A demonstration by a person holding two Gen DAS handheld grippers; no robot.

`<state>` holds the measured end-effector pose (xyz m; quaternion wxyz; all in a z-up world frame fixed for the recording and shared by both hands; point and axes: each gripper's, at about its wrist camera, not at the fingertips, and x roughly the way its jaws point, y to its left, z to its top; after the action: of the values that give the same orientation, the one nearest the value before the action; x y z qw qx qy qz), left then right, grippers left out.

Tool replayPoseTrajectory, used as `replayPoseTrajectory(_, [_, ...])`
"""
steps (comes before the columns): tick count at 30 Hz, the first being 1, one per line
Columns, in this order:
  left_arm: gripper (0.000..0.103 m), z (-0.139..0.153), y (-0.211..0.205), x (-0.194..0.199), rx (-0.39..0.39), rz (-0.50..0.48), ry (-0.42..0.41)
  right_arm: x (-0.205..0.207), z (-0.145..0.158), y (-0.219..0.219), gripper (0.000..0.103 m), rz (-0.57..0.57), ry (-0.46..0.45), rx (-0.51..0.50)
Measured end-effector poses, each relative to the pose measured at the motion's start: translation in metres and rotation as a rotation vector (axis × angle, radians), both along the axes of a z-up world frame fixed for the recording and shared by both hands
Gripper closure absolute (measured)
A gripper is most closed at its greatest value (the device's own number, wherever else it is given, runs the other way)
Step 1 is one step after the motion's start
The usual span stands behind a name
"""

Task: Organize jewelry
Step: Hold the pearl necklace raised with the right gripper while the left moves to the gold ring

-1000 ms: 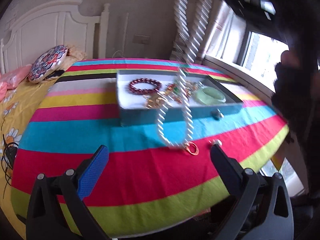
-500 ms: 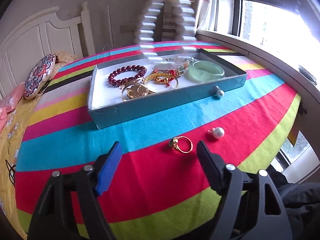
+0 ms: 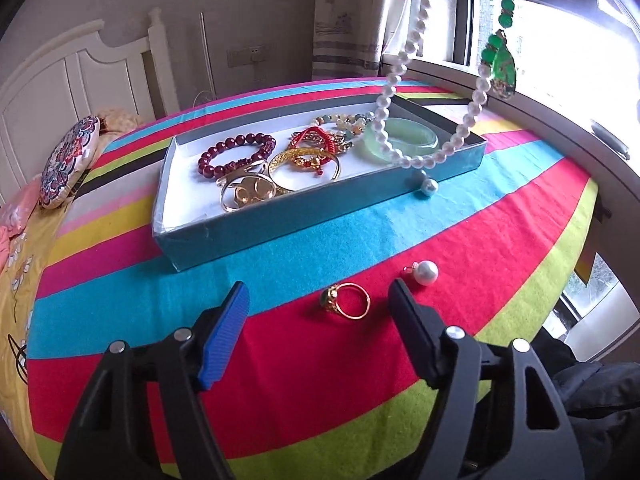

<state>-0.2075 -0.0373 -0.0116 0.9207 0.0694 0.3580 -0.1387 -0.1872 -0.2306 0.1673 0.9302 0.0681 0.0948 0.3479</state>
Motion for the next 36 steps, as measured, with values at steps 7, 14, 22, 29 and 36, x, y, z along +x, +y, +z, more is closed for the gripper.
replayPoseTrajectory(7, [0.033,-0.001,-0.001,0.001,-0.007,-0.005,-0.005,-0.005,-0.028,-0.026,0.094,-0.051,0.056,-0.035])
replayPoseTrajectory(14, [0.052,0.0,-0.006,0.001,-0.008,-0.033,-0.009,-0.002,-0.056,-0.048,0.094,-0.105,0.123,-0.041])
replayPoseTrajectory(22, [0.079,0.0,-0.006,-0.002,-0.03,-0.055,-0.025,-0.003,-0.065,-0.054,0.094,-0.123,0.127,-0.039])
replayPoseTrajectory(29, [0.08,-0.001,-0.001,-0.004,-0.066,-0.061,-0.036,0.001,-0.07,-0.056,0.094,-0.129,0.148,-0.033])
replayPoseTrajectory(36, [0.094,0.001,0.002,-0.008,-0.07,-0.061,-0.038,-0.003,-0.065,-0.059,0.094,-0.134,0.127,-0.026])
